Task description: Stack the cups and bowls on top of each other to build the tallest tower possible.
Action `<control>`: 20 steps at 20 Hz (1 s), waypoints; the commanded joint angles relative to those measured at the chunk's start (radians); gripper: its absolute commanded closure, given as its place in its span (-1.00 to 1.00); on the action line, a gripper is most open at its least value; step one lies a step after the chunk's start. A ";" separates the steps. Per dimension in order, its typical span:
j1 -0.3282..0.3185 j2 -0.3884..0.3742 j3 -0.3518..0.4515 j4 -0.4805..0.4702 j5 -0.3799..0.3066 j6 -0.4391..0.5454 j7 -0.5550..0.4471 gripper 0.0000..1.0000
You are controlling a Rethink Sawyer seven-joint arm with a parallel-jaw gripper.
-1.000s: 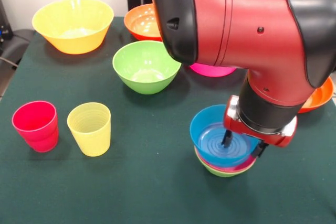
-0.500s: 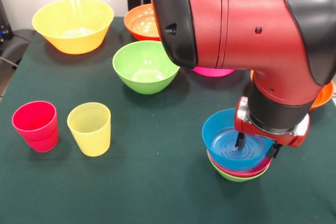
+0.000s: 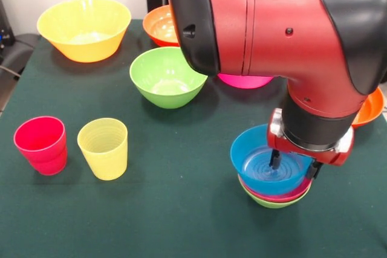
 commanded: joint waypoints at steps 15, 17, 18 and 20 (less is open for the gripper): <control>-0.029 -0.015 0.172 0.103 -0.026 -0.031 -0.329 -1.00; -0.027 -0.020 0.174 0.115 -0.028 -0.040 -0.326 -1.00; -0.026 -0.027 0.174 0.124 -0.028 -0.037 -0.323 -1.00; -0.025 -0.031 0.173 0.122 -0.029 -0.024 -0.322 -1.00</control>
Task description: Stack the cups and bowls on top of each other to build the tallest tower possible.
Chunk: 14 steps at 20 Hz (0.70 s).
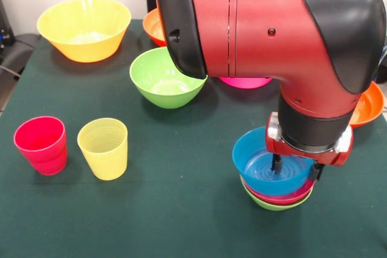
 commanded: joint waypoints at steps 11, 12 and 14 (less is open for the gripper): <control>0.000 -0.031 0.112 0.074 -0.032 0.060 -0.263 -1.00; -0.001 -0.040 0.110 0.080 -0.032 0.066 -0.264 -1.00; -0.001 -0.049 0.106 0.076 -0.034 0.084 -0.267 -1.00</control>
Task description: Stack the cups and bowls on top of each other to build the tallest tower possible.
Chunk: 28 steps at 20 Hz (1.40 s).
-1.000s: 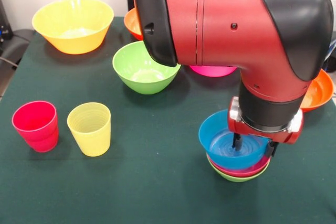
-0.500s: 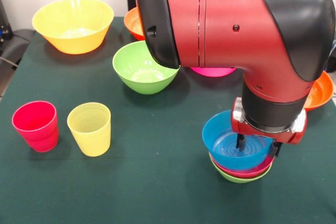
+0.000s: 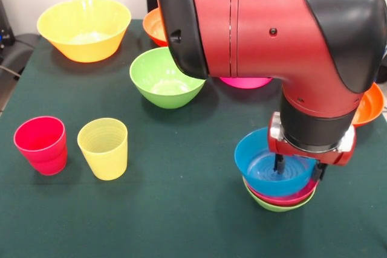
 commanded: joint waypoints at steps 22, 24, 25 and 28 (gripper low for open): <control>-0.006 -0.081 0.099 0.113 -0.042 0.079 -0.269 -1.00; -0.005 -0.074 0.102 0.114 -0.043 0.062 -0.267 -1.00; -0.004 -0.072 0.103 0.115 -0.043 0.055 -0.265 -1.00; 0.000 -0.051 0.113 0.100 -0.044 0.024 -0.260 -1.00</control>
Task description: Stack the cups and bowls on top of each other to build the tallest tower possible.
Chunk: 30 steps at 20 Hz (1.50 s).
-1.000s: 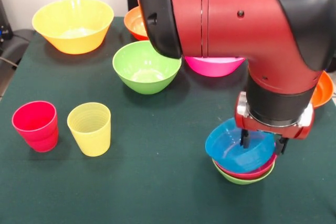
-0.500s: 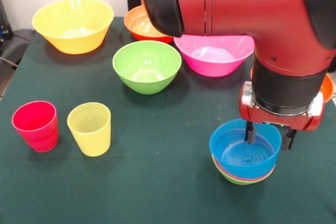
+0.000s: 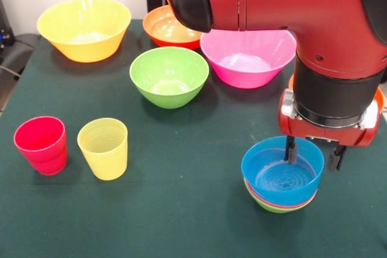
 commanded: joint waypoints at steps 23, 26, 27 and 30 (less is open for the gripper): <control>0.009 0.061 0.112 0.169 -0.077 -0.217 -0.226 -1.00; 0.007 0.054 0.105 0.195 -0.087 -0.239 -0.227 -1.00; 0.006 0.051 0.104 0.202 -0.089 -0.244 -0.228 -1.00; 0.005 0.048 0.097 0.208 -0.094 -0.232 -0.229 -1.00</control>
